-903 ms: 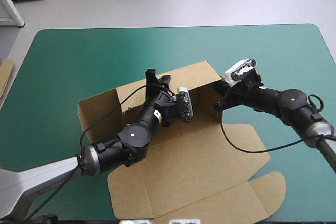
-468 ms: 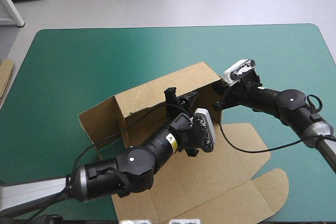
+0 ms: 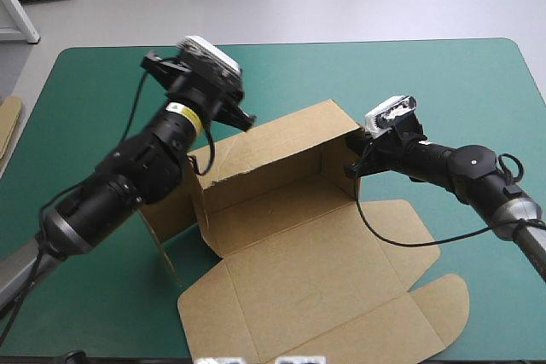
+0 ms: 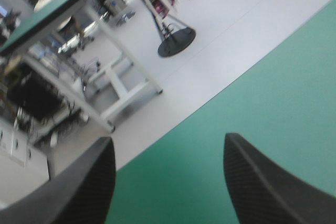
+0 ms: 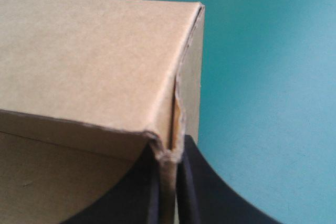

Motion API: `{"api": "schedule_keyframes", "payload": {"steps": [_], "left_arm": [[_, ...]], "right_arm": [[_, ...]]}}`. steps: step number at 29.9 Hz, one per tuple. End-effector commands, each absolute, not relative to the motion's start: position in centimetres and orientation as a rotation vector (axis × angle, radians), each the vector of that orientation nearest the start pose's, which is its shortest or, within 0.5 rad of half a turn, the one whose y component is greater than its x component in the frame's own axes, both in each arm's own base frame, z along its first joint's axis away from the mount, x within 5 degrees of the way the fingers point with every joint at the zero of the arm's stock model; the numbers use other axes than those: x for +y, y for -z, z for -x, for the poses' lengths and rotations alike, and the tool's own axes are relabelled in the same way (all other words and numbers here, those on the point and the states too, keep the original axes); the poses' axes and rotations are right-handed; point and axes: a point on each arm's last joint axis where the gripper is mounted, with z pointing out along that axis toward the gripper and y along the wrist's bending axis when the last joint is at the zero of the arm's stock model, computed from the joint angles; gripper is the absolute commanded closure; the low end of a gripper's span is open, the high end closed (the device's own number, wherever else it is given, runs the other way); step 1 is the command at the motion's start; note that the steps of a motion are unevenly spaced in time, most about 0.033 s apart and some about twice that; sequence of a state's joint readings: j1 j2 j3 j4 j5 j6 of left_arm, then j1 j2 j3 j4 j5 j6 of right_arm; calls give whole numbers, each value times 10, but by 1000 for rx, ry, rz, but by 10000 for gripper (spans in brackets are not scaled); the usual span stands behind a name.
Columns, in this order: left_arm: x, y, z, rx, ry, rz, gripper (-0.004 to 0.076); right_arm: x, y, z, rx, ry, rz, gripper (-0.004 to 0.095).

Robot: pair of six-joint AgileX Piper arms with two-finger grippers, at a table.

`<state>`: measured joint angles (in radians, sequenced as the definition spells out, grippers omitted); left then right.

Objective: Fold the box

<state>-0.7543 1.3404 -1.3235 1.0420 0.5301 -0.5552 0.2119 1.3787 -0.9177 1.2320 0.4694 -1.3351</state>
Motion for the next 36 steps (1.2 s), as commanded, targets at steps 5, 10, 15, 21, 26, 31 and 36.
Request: {"api": "schedule_keyframes", "payload": {"steps": [5,10,15,21,26,31,36], "left_arm": [[-68,-442,-285,1809,-139,-214,293],[-13,-430,-292,1947,-184,-57,294],[42,-413,-288,2042,-189,176,304],[70,-389,-280,2141,-162,251,306],[70,-367,-277,2234,-148,251,326],[66,-354,-276,2272,-99,219,339],[66,-354,-275,2287,-100,217,339]], "right_arm": [[102,-312,-278,1958,-557,569,925],[98,-313,-281,1978,-517,513,925],[96,-325,-284,1977,-473,524,925],[93,-353,-289,2008,-437,487,925],[89,-385,-294,2095,-384,432,925],[87,-391,-315,2325,-284,471,925],[94,-377,-345,2551,-286,550,925]]}}
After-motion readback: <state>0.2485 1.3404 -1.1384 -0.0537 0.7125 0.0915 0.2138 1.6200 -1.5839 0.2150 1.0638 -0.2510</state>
